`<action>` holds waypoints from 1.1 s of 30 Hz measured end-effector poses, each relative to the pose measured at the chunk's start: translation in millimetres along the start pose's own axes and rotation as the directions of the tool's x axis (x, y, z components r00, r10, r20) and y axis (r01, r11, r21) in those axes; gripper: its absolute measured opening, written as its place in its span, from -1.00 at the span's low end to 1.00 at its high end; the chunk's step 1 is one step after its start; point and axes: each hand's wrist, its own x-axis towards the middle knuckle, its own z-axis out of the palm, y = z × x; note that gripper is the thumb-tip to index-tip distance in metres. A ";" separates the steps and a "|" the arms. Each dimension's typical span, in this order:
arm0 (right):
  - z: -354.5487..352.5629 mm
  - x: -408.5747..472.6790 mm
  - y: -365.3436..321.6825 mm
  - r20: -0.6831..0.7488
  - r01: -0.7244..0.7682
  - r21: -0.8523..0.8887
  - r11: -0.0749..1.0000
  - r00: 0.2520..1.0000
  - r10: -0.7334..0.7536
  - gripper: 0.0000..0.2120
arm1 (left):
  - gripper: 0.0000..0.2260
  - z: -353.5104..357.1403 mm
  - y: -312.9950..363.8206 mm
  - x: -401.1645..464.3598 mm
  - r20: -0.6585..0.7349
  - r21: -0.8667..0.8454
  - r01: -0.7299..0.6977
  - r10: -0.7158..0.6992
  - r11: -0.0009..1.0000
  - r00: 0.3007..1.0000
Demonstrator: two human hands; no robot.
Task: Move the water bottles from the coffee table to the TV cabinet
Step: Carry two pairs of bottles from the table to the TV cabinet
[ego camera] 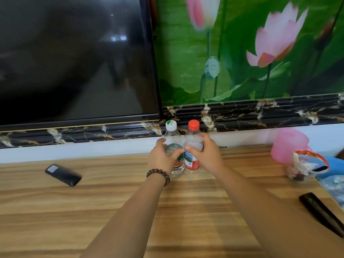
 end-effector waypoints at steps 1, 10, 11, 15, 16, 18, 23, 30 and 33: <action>0.3 -1.0 -0.1 -0.001 0.000 0.002 1.000 1.000 0.000 -0.30 | -0.27 0.1 0.0 0.5 0.003 0.006 0.002 -0.002 1.000 1.000; 0.3 -7.8 0.3 -0.019 -0.035 0.051 0.998 0.999 0.036 -0.21 | -0.21 -3.2 1.2 -7.6 0.107 -0.042 -0.015 0.020 0.999 0.994; -0.9 -10.7 -0.5 -0.020 -0.039 0.054 0.998 0.999 0.040 -0.21 | -0.21 -5.8 1.5 -11.3 0.128 -0.047 -0.013 0.019 0.999 0.992; -10.0 -30.7 -9.3 -0.022 -0.045 -0.007 0.999 0.999 0.045 -0.16 | -0.27 -23.5 6.5 -29.6 0.198 -0.015 0.007 -0.004 1.000 0.980; -14.7 -37.4 -14.1 -0.022 -0.045 -0.040 0.998 0.999 0.044 -0.19 | -0.28 -30.0 9.5 -34.1 0.206 0.001 -0.001 0.001 1.000 0.979; -26.3 -52.1 -27.4 -0.011 -0.036 -0.113 0.993 0.999 0.035 -0.33 | -0.27 -46.9 18.1 -43.5 0.226 0.046 -0.016 0.005 0.999 0.974; -63.9 -88.3 -73.3 0.104 0.036 -0.297 0.954 0.995 -0.005 -0.53 | -0.32 -103.7 49.3 -72.3 0.286 0.211 -0.060 -0.003 0.976 0.958; -120.4 -132.6 -170.5 0.200 0.061 -0.445 0.894 0.979 0.032 -0.53 | -0.39 -195.9 109.2 -111.9 0.321 0.390 -0.092 -0.042 0.916 0.946; -139.0 -151.9 -212.9 0.249 0.046 -0.459 0.888 0.965 0.079 -0.52 | -0.40 -239.4 136.1 -130.8 0.344 0.401 -0.073 -0.076 0.913 0.936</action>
